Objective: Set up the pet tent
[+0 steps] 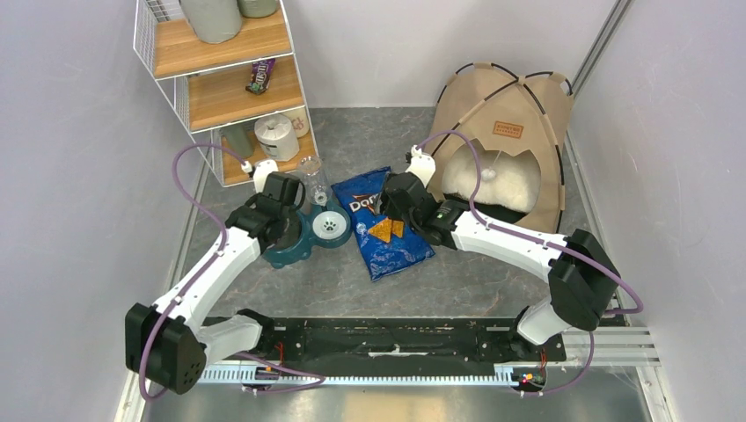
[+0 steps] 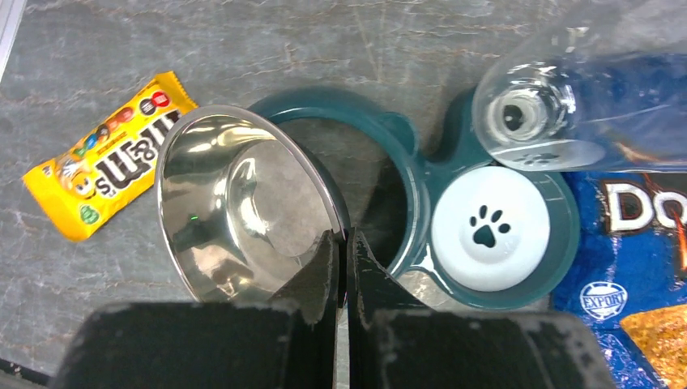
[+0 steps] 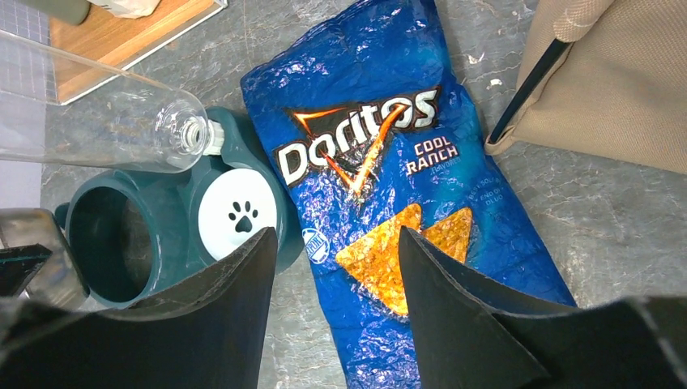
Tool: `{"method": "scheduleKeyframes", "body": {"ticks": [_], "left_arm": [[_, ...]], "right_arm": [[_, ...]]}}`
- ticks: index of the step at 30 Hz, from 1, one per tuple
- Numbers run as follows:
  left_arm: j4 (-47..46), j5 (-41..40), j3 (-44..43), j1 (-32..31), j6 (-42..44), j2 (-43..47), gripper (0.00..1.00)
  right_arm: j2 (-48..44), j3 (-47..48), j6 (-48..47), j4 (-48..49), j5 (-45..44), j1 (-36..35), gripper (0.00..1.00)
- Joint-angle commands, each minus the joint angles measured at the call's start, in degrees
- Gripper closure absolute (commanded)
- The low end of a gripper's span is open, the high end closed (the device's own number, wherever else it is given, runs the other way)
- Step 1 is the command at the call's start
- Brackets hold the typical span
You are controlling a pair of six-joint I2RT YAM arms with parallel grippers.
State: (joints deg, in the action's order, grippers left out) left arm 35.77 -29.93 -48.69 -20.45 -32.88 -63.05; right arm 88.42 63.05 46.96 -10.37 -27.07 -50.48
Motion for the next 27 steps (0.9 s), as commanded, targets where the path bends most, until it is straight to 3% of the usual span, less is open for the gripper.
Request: {"method": "scheduleKeyframes", "body": {"ticks": [1, 8, 13, 17, 27], "left_arm": [[-3.51, -3.63, -4.19, -2.77, 2.52, -2.90, 0.98], [-3.25, -7.02, -3.38, -4.60, 0.92, -5.86, 0.98], [-3.47, -6.68, -2.14, -4.69, -0.41, -7.60, 0.97], [-5.66, -6.16, -1.07, -4.69, 0.08, -8.81, 0.91], [-9.26, -4.17, -1.06, -4.69, 0.52, -13.28, 0.90]], "right_arm": [[-1.41, 0.02, 0.50, 1.58, -1.99, 0.39, 0.36], [-1.23, 0.04, 0.41, 1.53, -1.85, 0.82, 0.36], [-0.55, 0.21, 0.55, 1.58, -1.29, 1.00, 0.35], [-0.33, 0.46, 0.51, 1.36, -1.28, 1.00, 0.36], [-0.68, 0.62, 0.41, 0.97, -1.86, 1.08, 0.35]]}}
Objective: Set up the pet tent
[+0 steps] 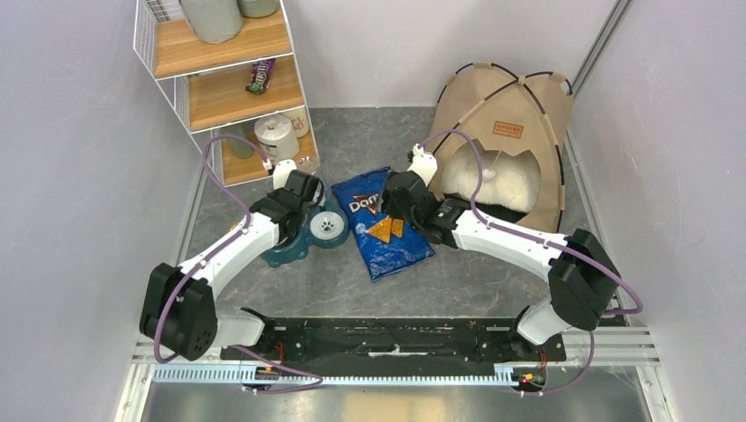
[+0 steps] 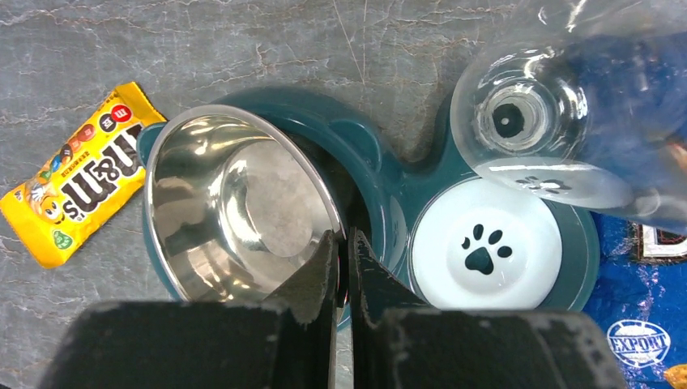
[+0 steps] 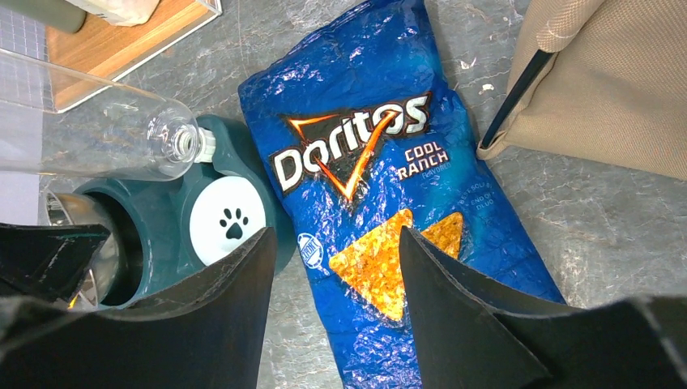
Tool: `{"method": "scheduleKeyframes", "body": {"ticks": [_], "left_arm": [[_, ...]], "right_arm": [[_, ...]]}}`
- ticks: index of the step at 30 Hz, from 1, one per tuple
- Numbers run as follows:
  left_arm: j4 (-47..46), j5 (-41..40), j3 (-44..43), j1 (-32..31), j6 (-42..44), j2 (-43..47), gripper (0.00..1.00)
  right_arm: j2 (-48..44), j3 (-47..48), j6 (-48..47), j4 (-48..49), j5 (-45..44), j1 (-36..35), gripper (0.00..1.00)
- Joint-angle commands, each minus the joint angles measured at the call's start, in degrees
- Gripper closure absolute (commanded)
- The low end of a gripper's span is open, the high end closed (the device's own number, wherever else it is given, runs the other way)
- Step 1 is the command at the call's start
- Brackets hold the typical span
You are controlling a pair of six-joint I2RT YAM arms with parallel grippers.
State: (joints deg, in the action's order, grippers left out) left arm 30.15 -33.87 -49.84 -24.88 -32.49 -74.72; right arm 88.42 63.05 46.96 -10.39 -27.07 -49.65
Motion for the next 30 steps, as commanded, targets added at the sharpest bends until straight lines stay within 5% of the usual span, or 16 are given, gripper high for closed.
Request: {"method": "scheduleKeyframes", "body": {"ticks": [1, 5, 10, 16, 22, 30], "left_arm": [[-3.93, -0.23, 0.10, -0.27, 0.07, -1.96, 0.90], [-3.80, -1.57, 0.05, -0.25, -0.20, -3.63, 0.89], [-3.43, -1.68, -0.07, -0.25, -0.53, -4.25, 0.67], [-2.49, 0.64, -0.42, -0.25, -0.05, -0.90, 0.55], [1.30, 5.00, -1.20, -0.35, 1.13, 6.59, 0.36], [10.54, 10.93, -2.55, -0.38, 2.52, 22.78, 0.32]], "right_arm": [[-0.67, 0.67, 0.42, 0.84, -1.90, 0.21, 0.36], [-0.79, 0.70, 0.33, 0.90, -1.99, 0.25, 0.35], [-0.94, 0.41, 0.36, 0.80, -2.02, 0.34, 0.35], [-1.99, 0.12, -0.31, 0.09, -1.89, 0.42, 0.34], [-4.95, -0.23, -3.09, -3.68, -0.72, 0.61, 0.23], [-11.76, -0.03, -10.58, -14.73, -1.78, 0.67, 0.10]]}}
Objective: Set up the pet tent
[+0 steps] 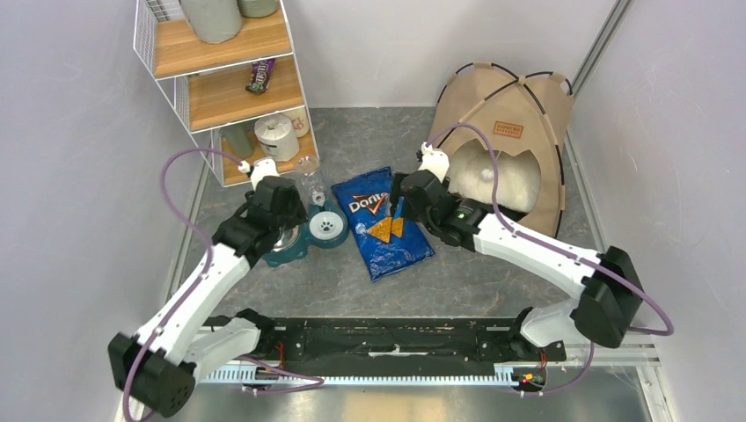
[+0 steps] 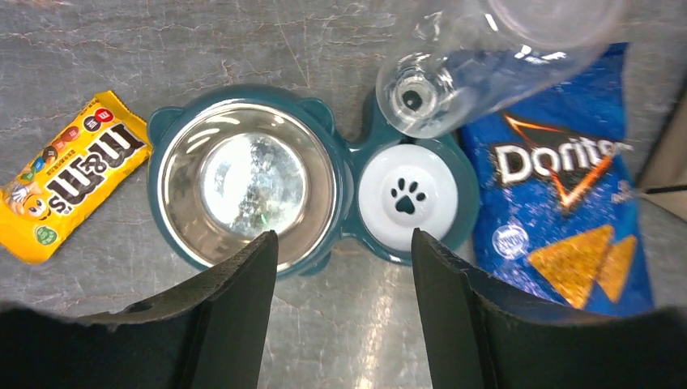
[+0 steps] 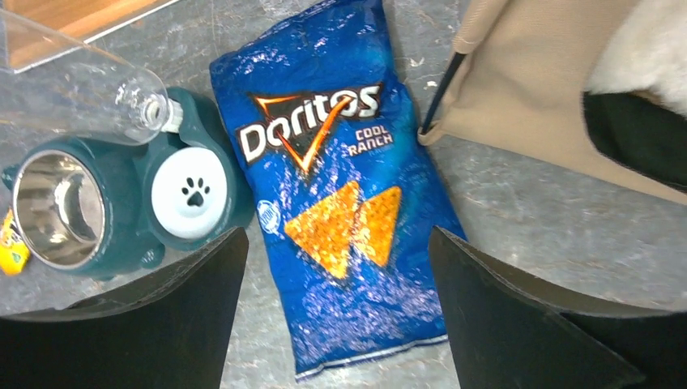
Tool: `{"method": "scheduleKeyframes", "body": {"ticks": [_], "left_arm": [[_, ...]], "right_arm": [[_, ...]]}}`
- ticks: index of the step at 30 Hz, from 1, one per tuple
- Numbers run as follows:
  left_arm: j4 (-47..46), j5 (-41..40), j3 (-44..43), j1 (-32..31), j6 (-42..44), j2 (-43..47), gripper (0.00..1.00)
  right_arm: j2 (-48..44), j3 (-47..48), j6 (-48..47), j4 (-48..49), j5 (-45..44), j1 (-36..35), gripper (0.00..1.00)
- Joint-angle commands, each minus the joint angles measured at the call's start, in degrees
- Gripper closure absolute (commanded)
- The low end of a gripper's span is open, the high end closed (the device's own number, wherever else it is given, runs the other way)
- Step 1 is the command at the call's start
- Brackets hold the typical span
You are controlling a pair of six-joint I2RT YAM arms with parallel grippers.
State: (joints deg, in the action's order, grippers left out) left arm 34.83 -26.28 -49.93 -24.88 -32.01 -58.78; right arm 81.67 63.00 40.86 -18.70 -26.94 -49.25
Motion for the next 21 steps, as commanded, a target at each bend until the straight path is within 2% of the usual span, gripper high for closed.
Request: {"method": "scheduleKeyframes", "body": {"ticks": [1, 6, 11, 21], "left_arm": [[7.34, 3.79, -2.89, -0.31, 2.00, 8.65, 0.32], [15.30, 5.52, -6.24, -0.25, 2.41, 17.30, 0.31], [23.46, 3.39, -11.07, -0.26, 2.63, 23.62, 0.30], [32.62, 1.64, -17.27, -0.25, 1.49, 31.90, 0.28]], "right_arm": [[-6.12, 0.18, -4.78, -8.51, -2.13, 0.27, 0.09], [-13.06, 1.14, -6.70, -18.99, -7.20, 0.30, 0.03], [-21.74, 2.81, -7.87, -30.35, -15.50, 0.28, 0.03], [-35.85, 10.88, -10.85, -42.54, -18.65, 0.29, 0.03]]}}
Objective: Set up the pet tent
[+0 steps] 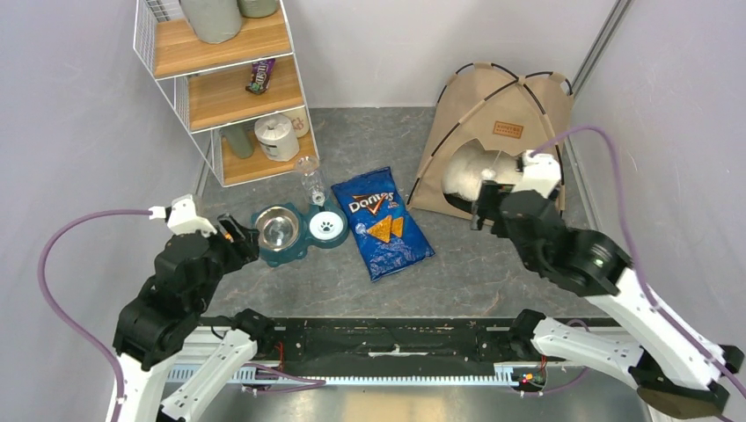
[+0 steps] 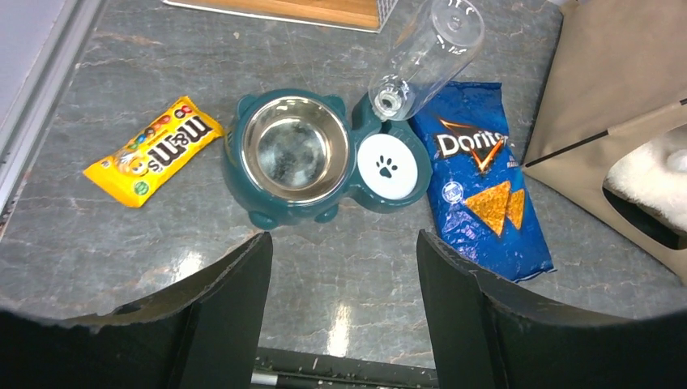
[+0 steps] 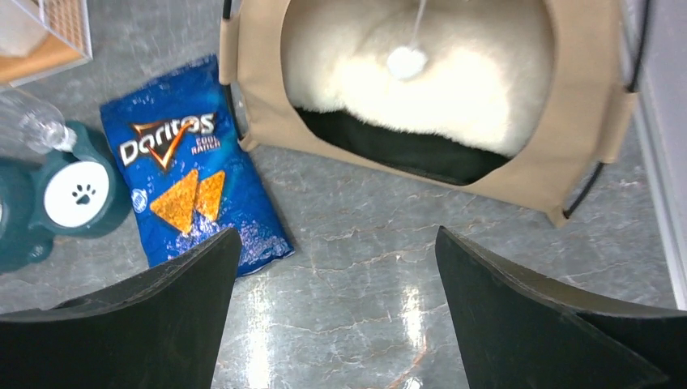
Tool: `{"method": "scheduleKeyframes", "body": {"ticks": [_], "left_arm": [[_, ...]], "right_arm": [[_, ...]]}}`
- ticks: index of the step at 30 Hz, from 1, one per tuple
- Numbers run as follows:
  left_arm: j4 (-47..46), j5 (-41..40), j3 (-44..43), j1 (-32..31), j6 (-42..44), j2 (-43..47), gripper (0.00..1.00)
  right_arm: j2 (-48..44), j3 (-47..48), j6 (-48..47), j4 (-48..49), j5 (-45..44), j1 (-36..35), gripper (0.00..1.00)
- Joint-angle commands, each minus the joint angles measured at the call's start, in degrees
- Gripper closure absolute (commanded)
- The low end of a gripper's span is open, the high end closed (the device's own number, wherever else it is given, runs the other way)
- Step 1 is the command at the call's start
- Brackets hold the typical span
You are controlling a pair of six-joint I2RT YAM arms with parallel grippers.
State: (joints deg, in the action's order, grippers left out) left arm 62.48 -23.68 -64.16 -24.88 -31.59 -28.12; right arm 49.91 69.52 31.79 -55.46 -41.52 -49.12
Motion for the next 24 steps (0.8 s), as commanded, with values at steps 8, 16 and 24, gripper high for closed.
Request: {"method": "scheduleKeyframes", "body": {"ticks": [8, 16, 24], "left_arm": [[8.55, -1.54, -10.96, -0.26, 2.40, 1.87, 0.27], [9.95, -2.14, -15.69, -0.25, 3.09, 2.17, 0.26], [10.23, -2.16, -15.23, -0.30, 2.96, 2.43, 0.26]], "right_arm": [[-12.74, 9.67, -4.18, -6.51, -0.94, 0.16, 0.03], [-17.09, 12.40, -5.93, -4.32, 2.45, 0.15, 0.03], [-19.26, 11.30, -7.53, -1.84, 6.37, 0.17, 0.03]]}}
